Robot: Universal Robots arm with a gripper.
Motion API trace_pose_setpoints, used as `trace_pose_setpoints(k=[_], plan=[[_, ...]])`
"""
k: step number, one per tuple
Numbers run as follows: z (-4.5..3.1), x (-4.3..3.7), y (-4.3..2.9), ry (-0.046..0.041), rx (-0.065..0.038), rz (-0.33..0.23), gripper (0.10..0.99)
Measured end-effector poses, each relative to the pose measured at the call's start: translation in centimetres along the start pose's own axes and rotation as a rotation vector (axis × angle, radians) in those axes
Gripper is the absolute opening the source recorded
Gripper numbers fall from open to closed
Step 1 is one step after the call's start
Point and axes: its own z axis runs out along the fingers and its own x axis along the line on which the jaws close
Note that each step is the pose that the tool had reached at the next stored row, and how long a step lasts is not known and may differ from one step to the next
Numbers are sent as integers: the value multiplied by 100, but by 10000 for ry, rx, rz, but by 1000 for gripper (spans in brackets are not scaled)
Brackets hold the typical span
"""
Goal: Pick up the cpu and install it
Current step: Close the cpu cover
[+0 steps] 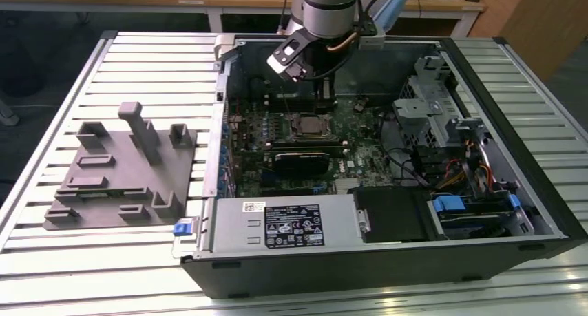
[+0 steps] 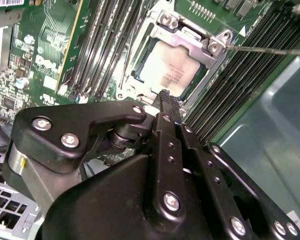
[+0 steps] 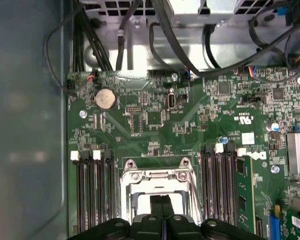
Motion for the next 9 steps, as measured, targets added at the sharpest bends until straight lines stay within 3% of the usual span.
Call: trace_pose_setpoints(k=[9], plan=[[65,-19,-87,0,0,0,106]])
